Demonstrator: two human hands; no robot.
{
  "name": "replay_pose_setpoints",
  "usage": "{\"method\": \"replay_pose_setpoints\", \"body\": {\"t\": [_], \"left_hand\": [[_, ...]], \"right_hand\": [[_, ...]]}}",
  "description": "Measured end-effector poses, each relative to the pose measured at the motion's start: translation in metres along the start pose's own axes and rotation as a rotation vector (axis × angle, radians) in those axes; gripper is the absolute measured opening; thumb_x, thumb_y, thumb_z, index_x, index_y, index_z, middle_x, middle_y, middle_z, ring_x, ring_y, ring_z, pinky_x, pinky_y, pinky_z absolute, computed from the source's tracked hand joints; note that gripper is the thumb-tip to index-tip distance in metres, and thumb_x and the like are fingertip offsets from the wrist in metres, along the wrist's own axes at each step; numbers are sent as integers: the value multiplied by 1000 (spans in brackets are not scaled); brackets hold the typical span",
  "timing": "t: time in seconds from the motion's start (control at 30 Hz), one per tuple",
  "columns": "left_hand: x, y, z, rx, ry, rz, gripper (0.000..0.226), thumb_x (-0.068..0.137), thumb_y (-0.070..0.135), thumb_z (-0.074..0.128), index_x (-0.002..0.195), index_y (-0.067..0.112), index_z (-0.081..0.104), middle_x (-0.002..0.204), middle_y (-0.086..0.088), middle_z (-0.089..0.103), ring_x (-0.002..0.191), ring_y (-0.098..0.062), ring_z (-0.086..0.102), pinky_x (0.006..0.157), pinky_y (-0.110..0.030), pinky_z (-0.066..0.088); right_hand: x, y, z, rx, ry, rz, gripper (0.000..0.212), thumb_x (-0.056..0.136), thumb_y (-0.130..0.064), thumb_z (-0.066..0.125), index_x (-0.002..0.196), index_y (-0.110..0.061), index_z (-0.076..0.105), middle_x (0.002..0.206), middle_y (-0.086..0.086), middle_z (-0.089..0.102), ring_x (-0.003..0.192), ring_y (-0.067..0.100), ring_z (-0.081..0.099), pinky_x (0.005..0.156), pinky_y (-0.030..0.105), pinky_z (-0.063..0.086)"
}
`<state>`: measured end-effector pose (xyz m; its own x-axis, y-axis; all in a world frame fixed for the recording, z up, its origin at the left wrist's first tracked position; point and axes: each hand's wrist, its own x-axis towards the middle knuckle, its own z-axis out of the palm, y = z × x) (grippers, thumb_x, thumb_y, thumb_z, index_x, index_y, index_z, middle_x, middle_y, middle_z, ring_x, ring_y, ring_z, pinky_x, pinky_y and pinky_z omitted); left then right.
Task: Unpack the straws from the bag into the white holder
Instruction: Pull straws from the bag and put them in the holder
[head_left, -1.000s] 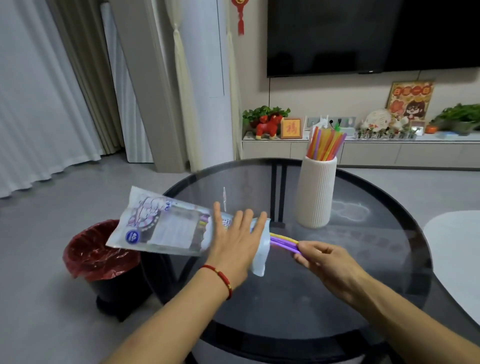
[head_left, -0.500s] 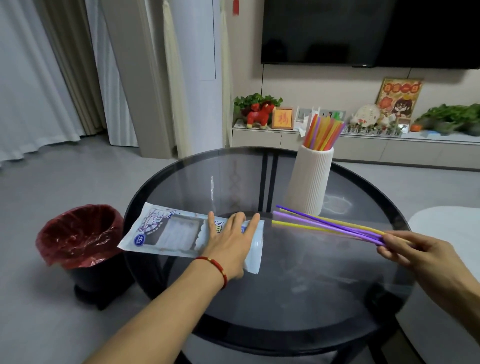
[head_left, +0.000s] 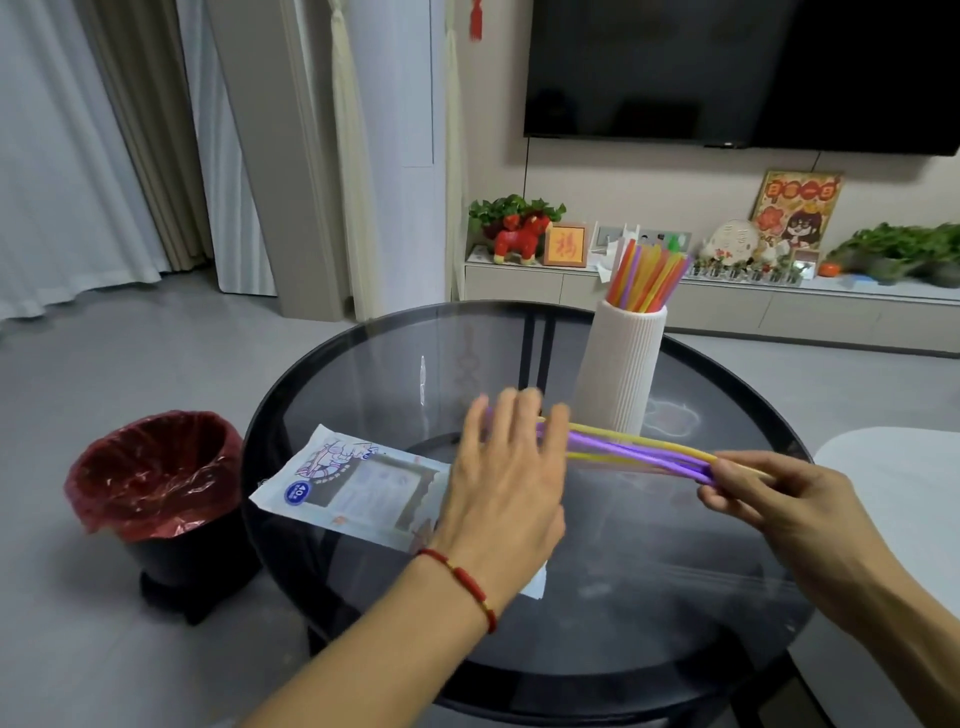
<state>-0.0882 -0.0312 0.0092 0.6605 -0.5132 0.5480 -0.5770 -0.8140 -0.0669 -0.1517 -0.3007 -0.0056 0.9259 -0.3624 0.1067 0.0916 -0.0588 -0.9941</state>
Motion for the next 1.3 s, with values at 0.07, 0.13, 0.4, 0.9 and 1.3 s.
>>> {"method": "replay_pose_setpoints", "body": {"t": [0.07, 0.13, 0.4, 0.9, 1.3], "left_hand": [[10, 4, 6, 77, -119, 3, 78, 76, 37, 70, 141, 13, 35, 136, -17, 41, 135, -38, 33, 111, -64, 17], [16, 2, 15, 32, -201, -98, 38, 87, 38, 58, 119, 17, 55, 119, -12, 59, 120, -35, 47, 108, -56, 26], [32, 18, 32, -265, -92, -230, 36, 99, 37, 41, 87, 14, 67, 82, -13, 68, 76, -38, 62, 60, -36, 32], [22, -3, 31, -279, -235, -295, 43, 82, 20, 60, 121, 17, 44, 121, -10, 46, 112, -31, 43, 93, -44, 45], [33, -12, 25, -641, -5, -336, 30, 83, 16, 59, 112, 22, 54, 108, 1, 55, 97, -18, 50, 79, -36, 54]], "right_hand": [[-1, -9, 11, 13, -80, -3, 32, 77, -33, 81, 103, -15, 84, 93, 19, 81, 81, 29, 81, 72, 23, 63], [-1, -13, 18, 57, -142, 18, 38, 72, -35, 83, 102, -12, 84, 93, 22, 80, 78, 27, 80, 70, 23, 63], [2, -9, 72, 366, -182, 80, 58, 67, -58, 89, 104, -14, 83, 101, 17, 81, 88, 24, 79, 74, 26, 63], [58, -40, 71, -989, -114, -107, 14, 93, -18, 75, 82, -15, 67, 61, -1, 72, 52, 1, 71, 45, 8, 49], [76, -87, 66, -127, 432, -370, 19, 87, -28, 71, 76, -15, 79, 66, 4, 78, 61, 23, 76, 66, 33, 65]]}}
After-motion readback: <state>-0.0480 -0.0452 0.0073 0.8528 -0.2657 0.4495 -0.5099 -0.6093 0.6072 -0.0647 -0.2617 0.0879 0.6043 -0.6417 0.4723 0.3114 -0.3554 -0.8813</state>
